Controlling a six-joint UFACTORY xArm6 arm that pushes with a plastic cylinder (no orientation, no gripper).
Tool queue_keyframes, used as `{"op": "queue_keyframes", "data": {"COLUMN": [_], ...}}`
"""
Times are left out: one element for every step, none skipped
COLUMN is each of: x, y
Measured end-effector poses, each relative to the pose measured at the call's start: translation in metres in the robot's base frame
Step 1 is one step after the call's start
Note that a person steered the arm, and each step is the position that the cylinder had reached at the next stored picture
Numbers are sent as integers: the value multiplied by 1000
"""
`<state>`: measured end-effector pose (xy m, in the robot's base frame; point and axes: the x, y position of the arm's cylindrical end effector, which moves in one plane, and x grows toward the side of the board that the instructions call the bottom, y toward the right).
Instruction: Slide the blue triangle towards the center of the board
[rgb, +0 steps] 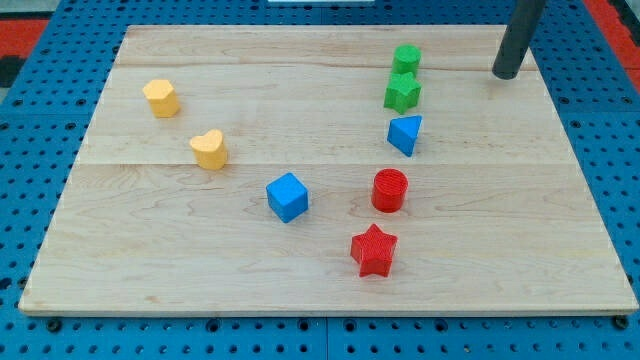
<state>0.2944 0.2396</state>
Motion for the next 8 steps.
{"op": "queue_keyframes", "data": {"x": [0, 27, 91, 95, 103, 103, 98, 101], "y": [-4, -3, -21, -119, -156, -247, -176, -162]}}
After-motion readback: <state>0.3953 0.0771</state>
